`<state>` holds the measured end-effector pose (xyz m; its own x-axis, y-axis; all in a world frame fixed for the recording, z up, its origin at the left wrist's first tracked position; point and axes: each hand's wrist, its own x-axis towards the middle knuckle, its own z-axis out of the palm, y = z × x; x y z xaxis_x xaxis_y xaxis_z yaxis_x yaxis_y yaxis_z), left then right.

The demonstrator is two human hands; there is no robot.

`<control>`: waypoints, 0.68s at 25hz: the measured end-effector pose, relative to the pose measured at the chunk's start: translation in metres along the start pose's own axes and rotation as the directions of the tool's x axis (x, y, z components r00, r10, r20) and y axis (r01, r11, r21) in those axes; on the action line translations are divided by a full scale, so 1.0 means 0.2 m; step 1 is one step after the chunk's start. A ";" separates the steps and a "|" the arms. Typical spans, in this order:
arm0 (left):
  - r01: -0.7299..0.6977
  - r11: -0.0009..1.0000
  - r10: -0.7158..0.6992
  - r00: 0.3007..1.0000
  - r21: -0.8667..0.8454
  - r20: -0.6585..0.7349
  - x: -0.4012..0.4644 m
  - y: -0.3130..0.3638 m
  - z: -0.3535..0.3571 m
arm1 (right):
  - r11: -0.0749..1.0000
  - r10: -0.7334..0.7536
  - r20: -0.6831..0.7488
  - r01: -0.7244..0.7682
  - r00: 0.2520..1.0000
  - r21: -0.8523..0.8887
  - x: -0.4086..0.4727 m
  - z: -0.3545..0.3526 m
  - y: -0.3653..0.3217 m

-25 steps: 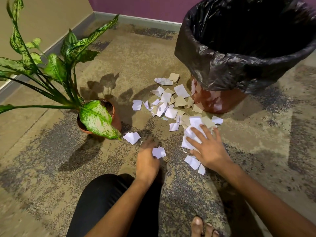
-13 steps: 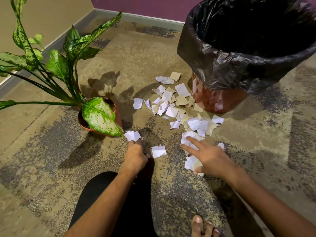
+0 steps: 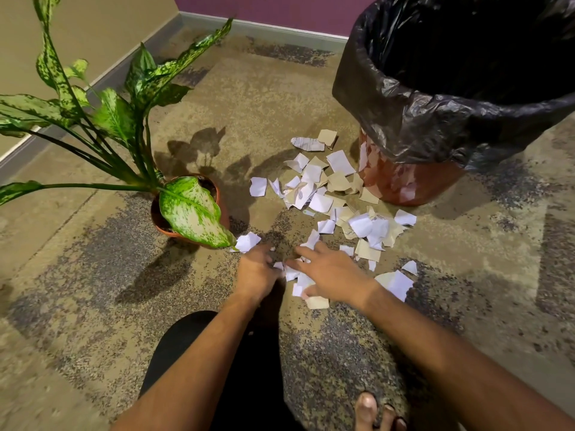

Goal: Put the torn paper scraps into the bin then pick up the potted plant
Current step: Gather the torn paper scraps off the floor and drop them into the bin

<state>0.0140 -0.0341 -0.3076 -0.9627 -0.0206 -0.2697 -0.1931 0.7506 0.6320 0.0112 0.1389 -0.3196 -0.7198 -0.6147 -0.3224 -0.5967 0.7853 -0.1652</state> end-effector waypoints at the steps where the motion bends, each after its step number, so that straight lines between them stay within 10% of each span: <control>1: -0.027 0.999 0.027 0.999 0.024 -0.022 0.01 -0.01 0.02 | 1.000 0.017 -0.022 -0.017 1.000 -0.002 0.02 0.02 -0.03; 17: 0.027 0.979 -0.032 0.999 0.201 0.020 0.00 0.04 0.07 | 0.902 0.372 -0.310 -0.263 0.875 0.342 -0.19 -0.01 0.16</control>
<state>0.0144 -0.0199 -0.3133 -0.9520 -0.0310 -0.3045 -0.1770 0.8674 0.4651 0.0189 0.1876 -0.3109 -0.9618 -0.2683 -0.0550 -0.2277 0.8950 -0.3836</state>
